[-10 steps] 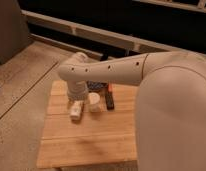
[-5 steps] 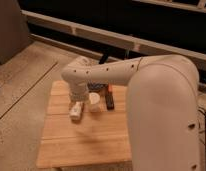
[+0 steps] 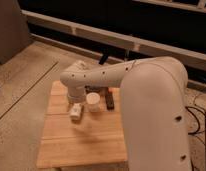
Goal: Place the bottle in the ceramic bowl
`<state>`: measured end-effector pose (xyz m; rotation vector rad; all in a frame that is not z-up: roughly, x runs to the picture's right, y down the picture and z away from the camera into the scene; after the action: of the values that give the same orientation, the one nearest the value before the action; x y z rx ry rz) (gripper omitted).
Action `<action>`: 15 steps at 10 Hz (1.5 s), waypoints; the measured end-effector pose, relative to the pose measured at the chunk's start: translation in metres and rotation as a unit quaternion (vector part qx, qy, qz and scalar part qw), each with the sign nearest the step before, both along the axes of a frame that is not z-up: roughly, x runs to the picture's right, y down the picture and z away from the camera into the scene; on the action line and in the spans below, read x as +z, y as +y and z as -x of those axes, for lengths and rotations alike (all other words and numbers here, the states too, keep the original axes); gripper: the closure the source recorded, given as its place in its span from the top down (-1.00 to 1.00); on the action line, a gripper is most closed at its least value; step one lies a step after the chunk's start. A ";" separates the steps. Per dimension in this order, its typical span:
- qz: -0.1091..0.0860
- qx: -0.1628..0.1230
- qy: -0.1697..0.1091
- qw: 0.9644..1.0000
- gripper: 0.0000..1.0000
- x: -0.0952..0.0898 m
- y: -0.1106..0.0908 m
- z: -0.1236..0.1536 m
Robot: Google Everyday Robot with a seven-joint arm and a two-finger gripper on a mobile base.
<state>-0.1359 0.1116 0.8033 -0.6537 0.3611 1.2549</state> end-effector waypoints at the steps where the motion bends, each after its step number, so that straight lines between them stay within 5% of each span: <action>1: 0.004 -0.007 -0.001 1.000 0.30 0.007 0.007 0.000; 5: 0.016 -0.030 -0.013 0.999 0.30 0.033 0.019 0.009; 12: 0.052 -0.025 -0.032 0.998 0.27 0.079 0.025 0.029; 15: 0.073 -0.030 -0.030 0.996 -0.29 0.084 0.029 0.020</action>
<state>-0.1563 0.1408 0.8876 -0.7980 0.4211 1.1567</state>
